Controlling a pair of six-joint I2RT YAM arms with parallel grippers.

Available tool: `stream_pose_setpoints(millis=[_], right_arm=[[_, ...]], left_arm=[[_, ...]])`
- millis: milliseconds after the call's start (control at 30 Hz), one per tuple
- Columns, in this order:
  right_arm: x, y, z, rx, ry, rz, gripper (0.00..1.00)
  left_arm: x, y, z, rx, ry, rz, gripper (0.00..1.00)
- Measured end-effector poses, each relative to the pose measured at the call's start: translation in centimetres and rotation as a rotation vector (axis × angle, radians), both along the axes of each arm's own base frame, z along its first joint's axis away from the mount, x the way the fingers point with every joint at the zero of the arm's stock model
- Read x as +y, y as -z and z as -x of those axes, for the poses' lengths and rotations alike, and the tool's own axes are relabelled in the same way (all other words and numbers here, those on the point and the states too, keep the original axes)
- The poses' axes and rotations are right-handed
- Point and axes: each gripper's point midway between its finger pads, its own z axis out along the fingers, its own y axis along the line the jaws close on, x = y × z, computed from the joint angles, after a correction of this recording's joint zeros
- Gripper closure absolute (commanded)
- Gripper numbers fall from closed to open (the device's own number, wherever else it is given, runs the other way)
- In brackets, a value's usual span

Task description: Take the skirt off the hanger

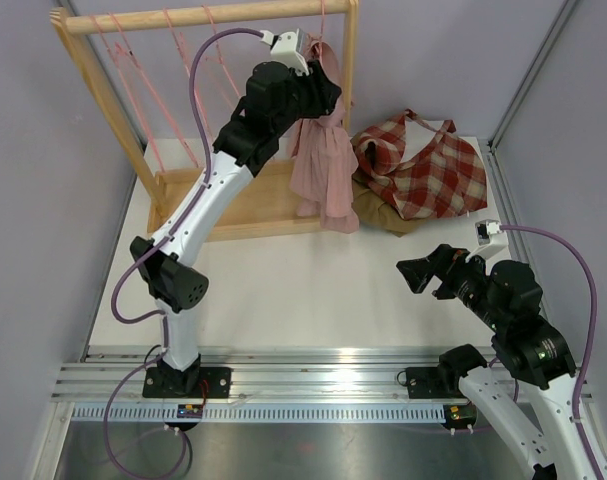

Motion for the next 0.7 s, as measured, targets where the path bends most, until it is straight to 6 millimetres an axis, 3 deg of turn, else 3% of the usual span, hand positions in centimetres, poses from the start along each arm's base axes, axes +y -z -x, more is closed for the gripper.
stream_pose_setpoints(millis=[33, 133, 167, 300, 467, 567, 700], right_arm=[[0.0, 0.0, 0.0, 0.000, 0.000, 0.000, 0.01], [0.0, 0.0, 0.0, 0.000, 0.000, 0.000, 0.01], [0.0, 0.0, 0.0, 0.000, 0.000, 0.000, 0.00], [0.0, 0.0, 0.0, 0.000, 0.000, 0.000, 0.01], [0.1, 0.0, -0.1, 0.000, -0.005, 0.003, 0.01], [0.8, 0.0, -0.6, 0.013, -0.028, -0.001, 0.01], [2.9, -1.2, -2.5, 0.025, -0.096, -0.024, 0.01]], left_arm=[[-0.1, 0.3, -0.1, 0.006, -0.002, -0.004, 0.55], [-0.1, 1.0, -0.4, 0.021, -0.007, -0.009, 0.93], [-0.1, 1.0, -0.5, 0.023, -0.011, -0.009, 1.00], [0.8, 1.7, -0.8, 0.045, -0.057, -0.033, 1.00], [2.5, 0.8, -0.1, 0.049, -0.110, -0.077, 1.00], [4.0, -0.9, 1.3, 0.031, -0.132, -0.090, 1.00], [6.8, -5.8, 4.4, -0.045, -0.164, -0.050, 1.00]])
